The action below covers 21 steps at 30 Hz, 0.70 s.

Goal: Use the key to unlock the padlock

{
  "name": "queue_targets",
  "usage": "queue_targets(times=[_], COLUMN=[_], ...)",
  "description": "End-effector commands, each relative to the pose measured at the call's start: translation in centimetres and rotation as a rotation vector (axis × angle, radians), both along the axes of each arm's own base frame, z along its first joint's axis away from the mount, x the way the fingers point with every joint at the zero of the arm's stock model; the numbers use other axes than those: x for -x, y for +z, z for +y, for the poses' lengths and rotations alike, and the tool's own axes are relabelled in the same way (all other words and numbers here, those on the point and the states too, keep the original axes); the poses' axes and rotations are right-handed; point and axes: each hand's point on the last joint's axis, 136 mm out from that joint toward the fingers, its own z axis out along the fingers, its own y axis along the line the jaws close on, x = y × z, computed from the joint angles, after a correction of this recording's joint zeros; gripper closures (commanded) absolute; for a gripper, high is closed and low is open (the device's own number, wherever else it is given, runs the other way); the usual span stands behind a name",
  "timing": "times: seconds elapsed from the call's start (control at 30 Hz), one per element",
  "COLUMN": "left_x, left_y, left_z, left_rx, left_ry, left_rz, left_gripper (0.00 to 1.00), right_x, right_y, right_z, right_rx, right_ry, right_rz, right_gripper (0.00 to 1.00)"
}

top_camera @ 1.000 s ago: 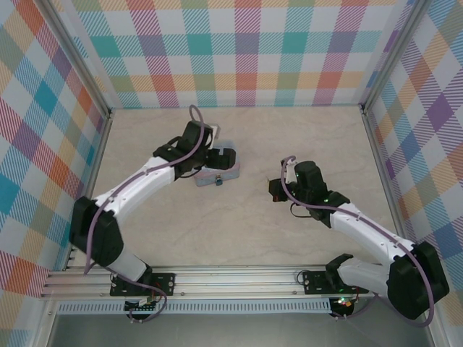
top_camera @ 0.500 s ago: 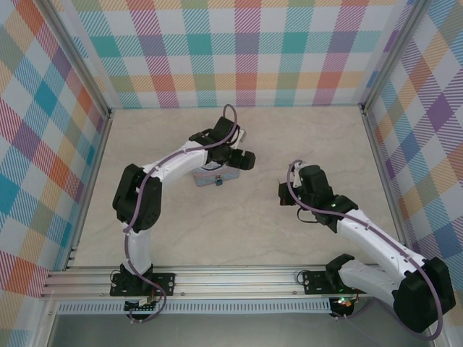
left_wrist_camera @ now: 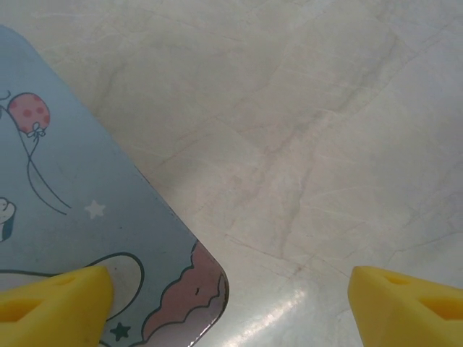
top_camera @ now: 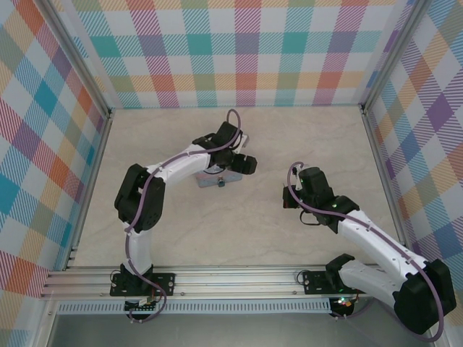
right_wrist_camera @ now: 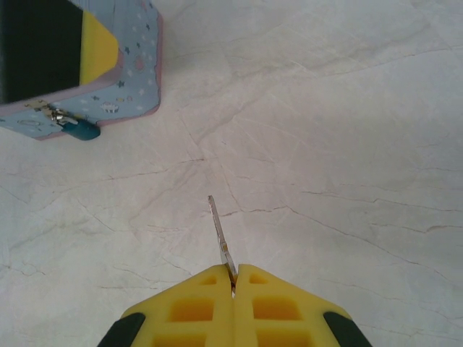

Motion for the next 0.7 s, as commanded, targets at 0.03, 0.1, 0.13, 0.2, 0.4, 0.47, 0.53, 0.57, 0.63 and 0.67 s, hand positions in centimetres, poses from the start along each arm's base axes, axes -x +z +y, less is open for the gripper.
queue_targets(times=[0.03, 0.1, 0.13, 0.2, 0.4, 0.47, 0.53, 0.57, 0.63, 0.67], left_x=[5.8, 6.9, 7.4, 8.4, 9.7, 9.7, 9.4, 9.2, 8.9, 8.8], left_y=[-2.7, -2.8, -2.8, -2.6, -1.2, -0.2, 1.2, 2.0, 3.7, 4.6], left_z=[-0.8, -1.0, -0.9, -1.0, -1.3, -1.5, -1.5, -1.5, -1.4, -1.2], left_rx=[-0.019, -0.005, -0.006, -0.007, 0.025, 0.044, 0.058, 0.064, 0.070, 0.072], left_ry=[-0.067, -0.071, -0.074, -0.086, -0.106, -0.109, -0.111, -0.114, -0.115, -0.116], left_rz=[0.144, 0.157, 0.160, 0.155, 0.144, 0.122, 0.090, 0.070, 0.029, 0.003], left_gripper=[0.17, 0.18, 0.19, 0.19, 0.22, 0.22, 0.21, 0.20, 0.18, 0.17], right_x=[-0.4, -0.3, -0.3, -0.4, -0.6, -0.6, -0.7, -0.7, -0.7, -0.7], right_y=[1.0, 0.9, 0.8, 0.7, 0.4, 0.4, 0.3, 0.4, 0.6, 0.7], right_z=[-0.3, -0.3, -0.3, -0.2, 0.2, 0.3, 0.4, 0.5, 1.0, 1.3], right_rx=[0.021, 0.025, 0.026, 0.023, 0.018, 0.014, 0.009, 0.003, -0.014, -0.025], right_ry=[-0.010, -0.012, -0.012, -0.012, -0.002, 0.000, 0.003, 0.007, 0.026, 0.037], right_rz=[-0.021, -0.018, -0.015, -0.014, 0.002, 0.002, 0.002, 0.000, -0.006, -0.009], right_gripper=[1.00, 1.00, 1.00, 1.00, 1.00, 1.00, 1.00, 1.00, 1.00, 1.00])
